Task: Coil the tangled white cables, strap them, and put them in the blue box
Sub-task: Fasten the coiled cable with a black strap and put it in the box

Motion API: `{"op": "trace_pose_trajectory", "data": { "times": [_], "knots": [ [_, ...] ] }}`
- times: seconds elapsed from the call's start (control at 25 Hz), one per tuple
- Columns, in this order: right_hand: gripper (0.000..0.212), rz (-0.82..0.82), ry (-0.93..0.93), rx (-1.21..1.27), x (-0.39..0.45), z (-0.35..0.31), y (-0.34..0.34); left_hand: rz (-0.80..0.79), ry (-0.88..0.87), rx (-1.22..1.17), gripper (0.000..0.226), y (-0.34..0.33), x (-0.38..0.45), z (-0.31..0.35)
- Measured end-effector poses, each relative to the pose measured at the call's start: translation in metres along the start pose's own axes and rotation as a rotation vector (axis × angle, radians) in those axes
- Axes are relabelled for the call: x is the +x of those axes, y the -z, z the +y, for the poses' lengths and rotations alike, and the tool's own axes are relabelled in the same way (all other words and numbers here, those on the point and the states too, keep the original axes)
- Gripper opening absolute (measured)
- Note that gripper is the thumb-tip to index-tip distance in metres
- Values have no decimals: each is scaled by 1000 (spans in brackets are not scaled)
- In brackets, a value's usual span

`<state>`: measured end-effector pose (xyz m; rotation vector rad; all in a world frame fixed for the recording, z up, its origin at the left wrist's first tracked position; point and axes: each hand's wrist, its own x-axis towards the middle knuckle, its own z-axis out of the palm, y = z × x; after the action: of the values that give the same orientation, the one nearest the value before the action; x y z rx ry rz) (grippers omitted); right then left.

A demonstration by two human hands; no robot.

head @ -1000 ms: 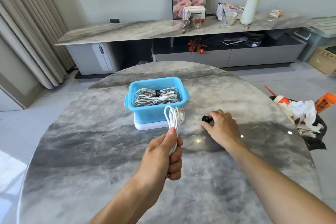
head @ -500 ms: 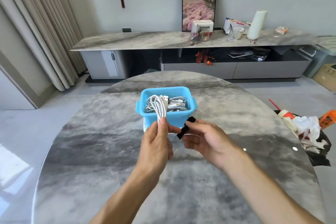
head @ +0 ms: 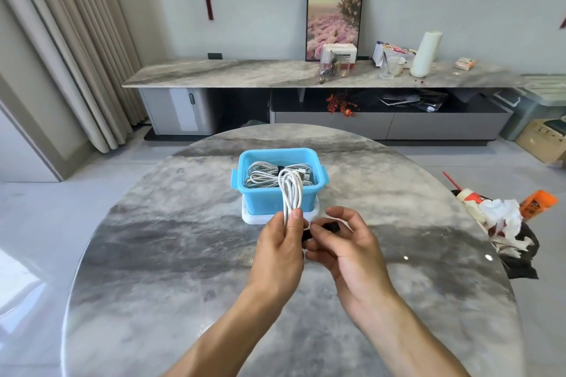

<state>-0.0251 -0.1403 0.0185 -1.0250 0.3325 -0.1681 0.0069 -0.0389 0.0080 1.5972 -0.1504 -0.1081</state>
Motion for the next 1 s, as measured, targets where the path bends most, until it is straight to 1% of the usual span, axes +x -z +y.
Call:
{"op": "trace_pose_trajectory", "data": {
  "times": [0.08,0.2,0.4,0.52,0.64,0.72,0.8,0.88,0.92,1.0],
  "knots": [
    [23,-30,29,-47,-1,4,-3,22,7,0,40,1,2,-2],
    [18,-33,98,-213,4,-2,-2,43,-12,11,35,5,8,-1],
    [14,-46,90,-187,5,-8,3,-97,25,-16,42,5,10,0],
    [13,-35,117,-229,6,-7,1,-116,-16,42,44,6,10,-2],
    [13,-41,98,-442,9,-11,6,-106,-55,114,49,9,13,-4],
    [12,-98,28,-495,11,-19,10,-106,-49,77,46,10,13,-2],
    [11,-216,-94,-404,12,-29,15,-107,-27,12,42,11,13,1],
    [17,-297,-226,-274,11,-35,16,-129,-43,-10,54,12,13,5],
    [21,-299,-277,-216,11,-36,16,-126,-74,8,59,13,13,5],
    [21,-284,-344,-96,11,-34,15,-102,-132,51,62,15,14,4]
  ]
}}
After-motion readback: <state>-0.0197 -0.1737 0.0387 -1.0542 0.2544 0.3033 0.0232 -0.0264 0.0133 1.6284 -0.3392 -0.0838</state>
